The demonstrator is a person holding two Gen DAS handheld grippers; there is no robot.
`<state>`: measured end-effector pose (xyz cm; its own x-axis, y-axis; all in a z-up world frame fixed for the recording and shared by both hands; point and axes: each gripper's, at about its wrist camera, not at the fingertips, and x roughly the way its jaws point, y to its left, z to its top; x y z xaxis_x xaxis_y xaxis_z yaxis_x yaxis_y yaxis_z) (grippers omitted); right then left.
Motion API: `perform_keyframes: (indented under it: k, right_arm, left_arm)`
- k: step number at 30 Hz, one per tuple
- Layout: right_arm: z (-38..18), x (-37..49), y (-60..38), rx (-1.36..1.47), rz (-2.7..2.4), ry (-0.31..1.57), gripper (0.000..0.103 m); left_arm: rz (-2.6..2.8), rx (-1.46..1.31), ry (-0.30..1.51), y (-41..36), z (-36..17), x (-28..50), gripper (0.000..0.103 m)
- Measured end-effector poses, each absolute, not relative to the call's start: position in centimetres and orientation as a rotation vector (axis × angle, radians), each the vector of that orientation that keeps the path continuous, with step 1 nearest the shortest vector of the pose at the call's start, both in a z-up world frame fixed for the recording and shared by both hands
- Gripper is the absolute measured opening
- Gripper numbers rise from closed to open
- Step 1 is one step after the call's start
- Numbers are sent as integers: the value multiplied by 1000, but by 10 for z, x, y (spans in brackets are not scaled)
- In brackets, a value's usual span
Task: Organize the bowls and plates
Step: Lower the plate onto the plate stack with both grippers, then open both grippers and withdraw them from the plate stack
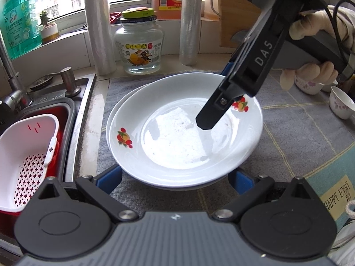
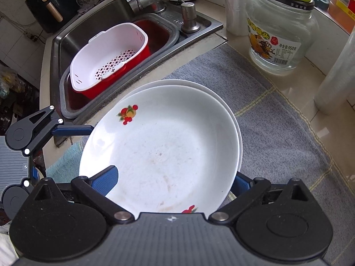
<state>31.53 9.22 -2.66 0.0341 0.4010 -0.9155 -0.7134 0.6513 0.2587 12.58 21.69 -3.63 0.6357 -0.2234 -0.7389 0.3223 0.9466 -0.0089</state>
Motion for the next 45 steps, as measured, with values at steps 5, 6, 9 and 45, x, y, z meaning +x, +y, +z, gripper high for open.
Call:
perform_keyframes:
  k: [5,6,9,45]
  right_arm:
    - [-26,312,94,-332,864,1266,103]
    - [-26,311,94,-334,860,1265,103]
    - [-25,308,96,-361,848,1259,103]
    - [-4,222,51,-254,373,864,103]
  left_arm:
    - [-318,126,823,217,-37,128,101]
    - [-318,130,822,216,-38,128,101]
    - [-318,135,820,216,-37,128,101]
    - [-194,129,625,218,4,122,102]
